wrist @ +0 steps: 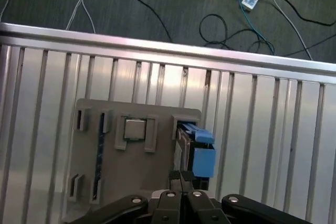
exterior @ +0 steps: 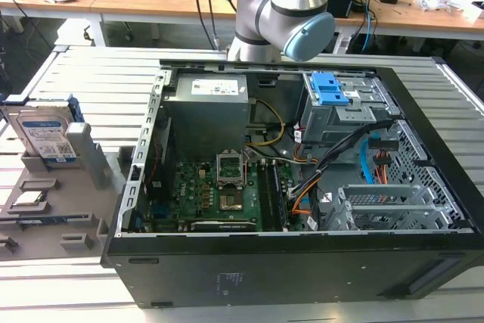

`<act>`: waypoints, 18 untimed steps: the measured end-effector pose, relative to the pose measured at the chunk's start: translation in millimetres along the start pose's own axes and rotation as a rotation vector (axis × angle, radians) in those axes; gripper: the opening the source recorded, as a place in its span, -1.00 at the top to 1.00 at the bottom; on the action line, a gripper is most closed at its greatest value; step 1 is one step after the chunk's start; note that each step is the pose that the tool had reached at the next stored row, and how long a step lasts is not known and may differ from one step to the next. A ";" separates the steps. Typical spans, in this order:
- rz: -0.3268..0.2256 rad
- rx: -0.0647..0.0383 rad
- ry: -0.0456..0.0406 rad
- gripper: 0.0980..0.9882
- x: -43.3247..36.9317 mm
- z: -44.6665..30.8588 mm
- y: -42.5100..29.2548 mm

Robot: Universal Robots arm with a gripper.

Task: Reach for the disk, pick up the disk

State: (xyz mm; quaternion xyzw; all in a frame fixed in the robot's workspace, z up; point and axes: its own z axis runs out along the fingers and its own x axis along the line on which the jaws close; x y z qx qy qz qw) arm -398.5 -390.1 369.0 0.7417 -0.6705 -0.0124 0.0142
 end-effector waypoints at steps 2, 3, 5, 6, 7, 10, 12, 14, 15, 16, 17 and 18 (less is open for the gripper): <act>0.048 0.000 -0.0018 0.98 0.0 0.4 0.0; 0.073 0.000 -0.0027 0.98 0.0 0.6 0.0; 0.103 0.000 -0.0038 0.98 0.0 0.8 -0.1; 0.125 0.000 -0.0046 0.98 0.0 1.0 0.0; 0.142 0.000 -0.0051 0.98 0.0 1.1 0.0; 0.207 0.000 -0.0072 0.98 0.0 1.7 -0.1; 0.215 0.000 -0.0077 0.98 0.0 1.9 0.0; 0.214 0.000 -0.0075 0.98 -0.6 2.5 5.8; 0.214 0.000 -0.0076 0.98 -0.8 2.7 8.2; 0.214 0.000 -0.0075 0.98 -0.9 2.8 9.2; 0.214 0.000 -0.0076 0.98 -0.9 2.7 9.3; 0.214 0.000 -0.0075 0.98 -0.9 2.8 9.3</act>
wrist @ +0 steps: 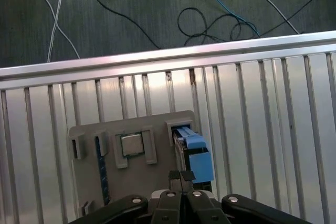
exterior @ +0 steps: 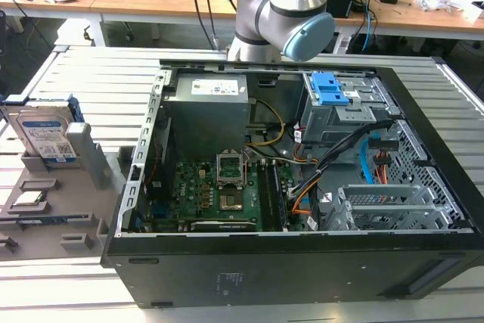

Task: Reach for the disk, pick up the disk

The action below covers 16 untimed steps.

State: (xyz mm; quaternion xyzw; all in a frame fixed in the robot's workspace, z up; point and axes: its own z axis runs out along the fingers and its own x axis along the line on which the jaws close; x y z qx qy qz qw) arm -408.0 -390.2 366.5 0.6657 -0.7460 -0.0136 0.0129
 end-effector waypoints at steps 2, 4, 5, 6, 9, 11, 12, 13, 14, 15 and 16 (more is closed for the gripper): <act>0.000 0.000 0.0001 0.98 0.0 -0.1 0.2; 0.000 0.000 0.0000 0.98 0.0 0.0 0.3; 0.000 0.000 0.0000 0.98 0.0 0.0 0.4; 0.000 0.000 0.0000 0.96 0.0 0.0 0.5; 0.000 0.000 0.0000 0.69 0.1 0.0 0.7; 0.000 0.000 0.0000 0.42 0.1 0.0 0.8; 0.000 0.000 0.0000 0.42 0.1 0.0 0.9; 0.000 0.000 0.0000 0.29 0.1 0.0 0.9; 0.000 0.000 0.0000 0.15 0.1 0.0 1.0; 0.000 0.000 0.0000 0.01 0.1 0.0 1.1; 0.000 0.000 0.0000 -0.13 0.1 0.0 1.3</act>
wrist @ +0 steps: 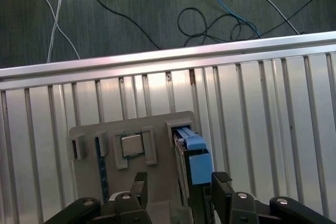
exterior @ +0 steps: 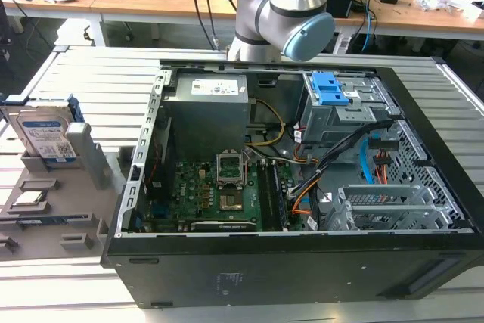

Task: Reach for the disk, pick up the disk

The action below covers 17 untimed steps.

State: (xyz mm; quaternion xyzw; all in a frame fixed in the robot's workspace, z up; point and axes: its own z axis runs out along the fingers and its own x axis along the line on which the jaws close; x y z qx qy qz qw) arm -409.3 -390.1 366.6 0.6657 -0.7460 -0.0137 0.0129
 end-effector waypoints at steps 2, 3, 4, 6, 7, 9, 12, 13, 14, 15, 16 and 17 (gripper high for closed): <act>0.000 0.000 0.0000 -0.13 -0.2 0.0 0.2; 0.000 0.000 0.0001 -0.13 -1.1 0.0 0.4; 0.000 0.000 0.0001 -0.13 -2.6 -0.1 0.5; 0.000 0.000 0.0001 -0.13 -6.9 0.0 0.8; 0.000 0.000 0.0000 -0.13 -8.9 0.1 1.0; 0.000 0.000 0.0001 -0.13 -15.4 0.0 1.8; 0.000 0.000 0.0000 -0.13 -21.1 0.3 2.5; 0.000 0.000 0.0000 -0.13 -21.6 1.1 2.5; 0.000 0.000 0.0000 -0.13 -21.7 2.2 2.4; 0.000 0.000 0.0000 -0.13 -21.8 5.6 2.3; 0.000 0.000 0.0001 -0.13 -21.9 7.7 2.3; 0.000 0.000 0.0001 -0.13 -21.8 9.5 2.2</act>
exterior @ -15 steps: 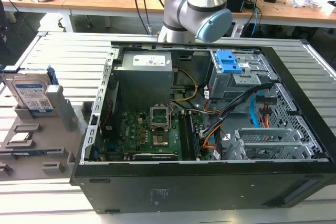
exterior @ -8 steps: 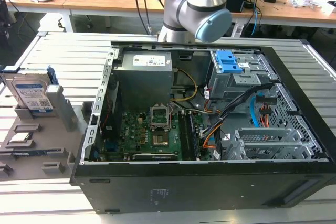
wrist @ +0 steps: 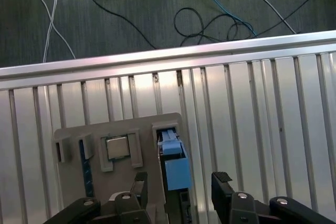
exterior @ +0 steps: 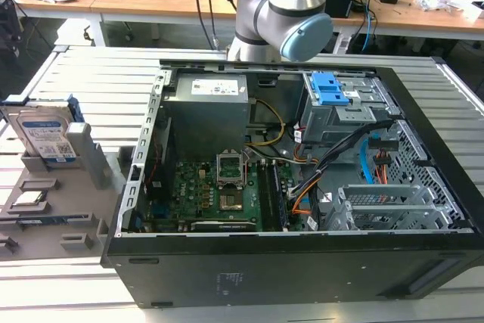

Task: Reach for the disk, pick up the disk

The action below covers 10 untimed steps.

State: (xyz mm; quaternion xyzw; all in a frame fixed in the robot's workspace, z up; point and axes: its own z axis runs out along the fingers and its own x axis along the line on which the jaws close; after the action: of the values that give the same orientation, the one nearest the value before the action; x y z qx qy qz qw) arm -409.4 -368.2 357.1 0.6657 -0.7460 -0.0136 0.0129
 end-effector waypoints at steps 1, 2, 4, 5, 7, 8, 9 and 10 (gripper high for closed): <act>0.000 0.000 0.0000 -0.13 0.0 2.4 -0.1; 0.000 0.000 0.0001 -0.13 0.0 4.5 -0.2; -0.001 0.000 0.0015 -0.13 -0.1 13.5 -0.7; -0.002 0.000 0.0031 -0.13 -0.2 16.1 -1.3; -0.006 0.000 0.0085 -0.13 -0.3 19.5 -3.1; -0.008 0.001 0.0102 -0.13 -0.4 20.8 -4.0; -0.010 0.001 0.0127 -0.13 -0.6 23.5 -5.2; -0.011 0.001 0.0134 -0.13 -0.7 25.7 -5.6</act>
State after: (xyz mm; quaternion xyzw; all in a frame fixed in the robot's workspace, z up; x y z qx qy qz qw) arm -404.7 -368.1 331.2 0.6699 -0.7422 -0.0089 0.0176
